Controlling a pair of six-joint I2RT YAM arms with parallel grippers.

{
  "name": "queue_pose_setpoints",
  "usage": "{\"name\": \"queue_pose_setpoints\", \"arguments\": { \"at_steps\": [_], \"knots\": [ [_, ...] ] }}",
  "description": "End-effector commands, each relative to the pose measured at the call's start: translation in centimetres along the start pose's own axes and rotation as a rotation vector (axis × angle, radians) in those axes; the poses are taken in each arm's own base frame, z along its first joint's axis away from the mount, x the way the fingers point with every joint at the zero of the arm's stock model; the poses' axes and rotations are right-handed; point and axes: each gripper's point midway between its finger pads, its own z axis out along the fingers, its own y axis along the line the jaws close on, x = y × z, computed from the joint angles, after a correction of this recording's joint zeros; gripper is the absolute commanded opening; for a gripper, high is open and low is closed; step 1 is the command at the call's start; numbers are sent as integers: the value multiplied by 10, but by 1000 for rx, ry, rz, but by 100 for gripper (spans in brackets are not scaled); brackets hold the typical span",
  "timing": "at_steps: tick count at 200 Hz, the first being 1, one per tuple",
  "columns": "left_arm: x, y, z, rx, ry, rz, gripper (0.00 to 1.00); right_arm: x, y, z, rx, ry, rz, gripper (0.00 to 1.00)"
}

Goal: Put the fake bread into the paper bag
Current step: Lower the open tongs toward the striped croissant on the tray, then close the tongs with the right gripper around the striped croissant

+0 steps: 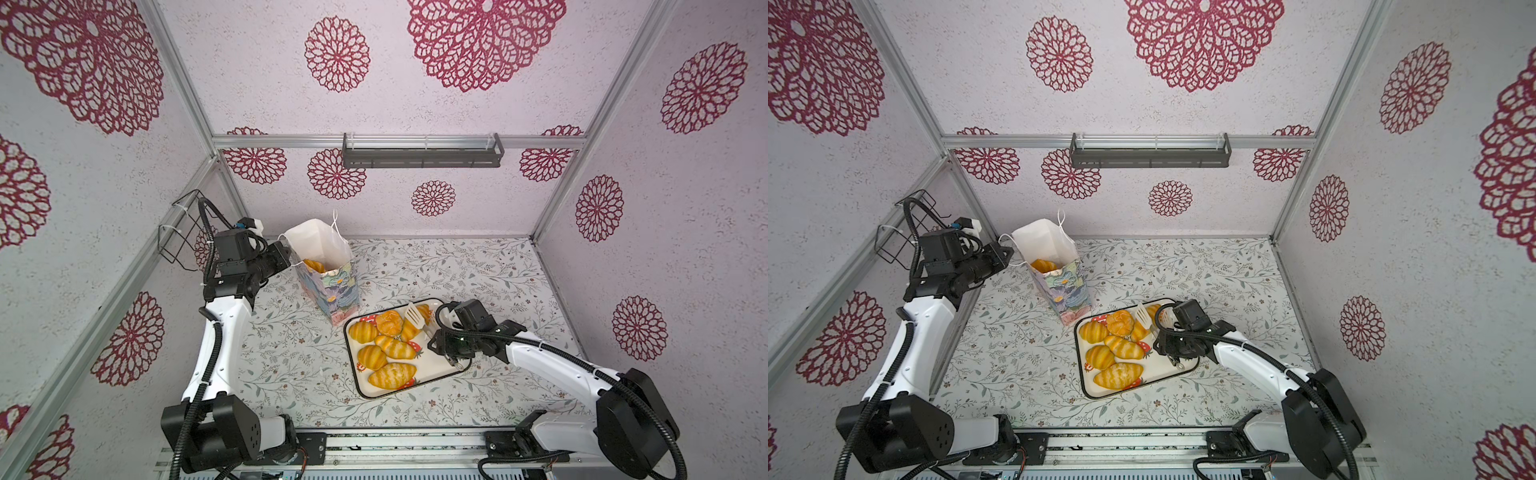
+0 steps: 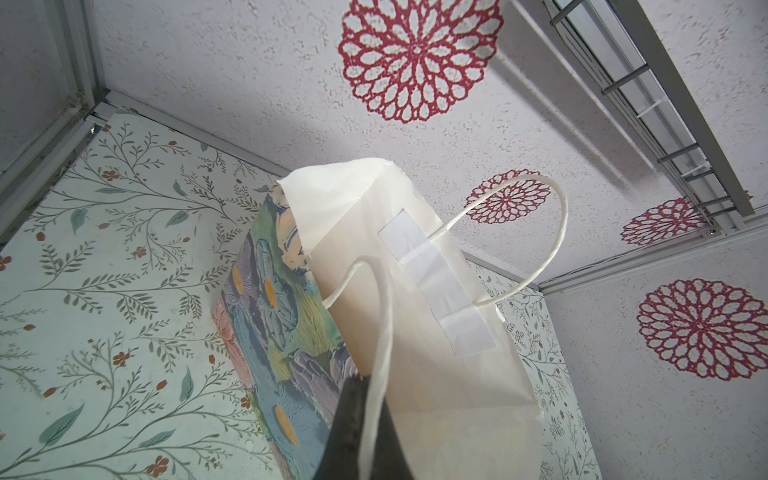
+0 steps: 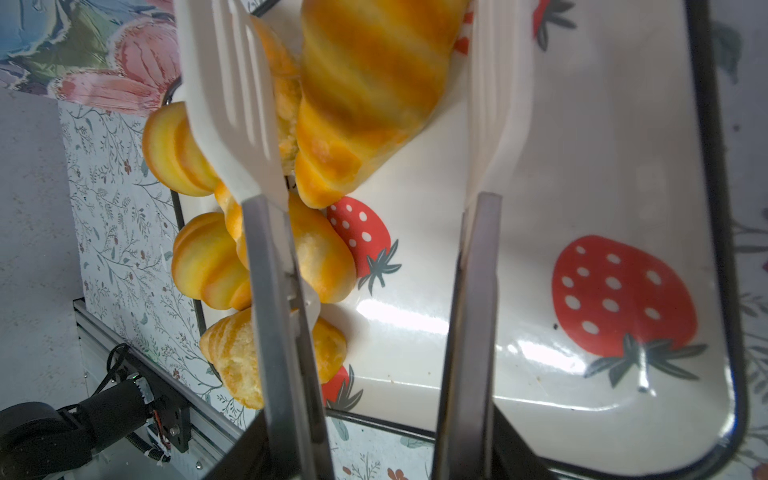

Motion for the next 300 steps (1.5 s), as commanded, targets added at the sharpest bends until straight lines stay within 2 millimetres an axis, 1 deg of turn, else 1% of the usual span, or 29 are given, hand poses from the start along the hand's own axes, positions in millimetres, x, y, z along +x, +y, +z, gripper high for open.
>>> {"name": "queue_pose_setpoints", "arguments": {
  "at_steps": [1, 36, 92, 139, 185, 244, 281, 300],
  "knots": [
    [-5, -3, 1, 6, -13, 14, 0, -19, 21, -7, -67, -49, -7, 57],
    [-4, -2, 2, 4, -8, 13, 0, -20, 22, -5, -69, -44, -12, 57],
    [-4, -2, 3, 6, -8, 11, 0, -19, 17, -3, -37, -30, -20, 56],
    [-3, -2, 3, 5, -5, 10, 0, -21, 19, -3, -36, -26, -32, 50],
    [-4, -2, 4, 6, -5, 8, 0, -19, 16, -2, -23, -17, -35, 44],
    [-4, -2, 3, 5, -6, 10, 0, -21, 16, -8, -19, -40, -39, 33],
    [-3, -2, 4, 6, -3, 7, 0, -24, 16, -17, -11, -64, -50, 30],
    [-4, -2, 4, 6, -5, 8, 0, -27, 15, -25, -4, -85, -57, 29]
  ]
}}
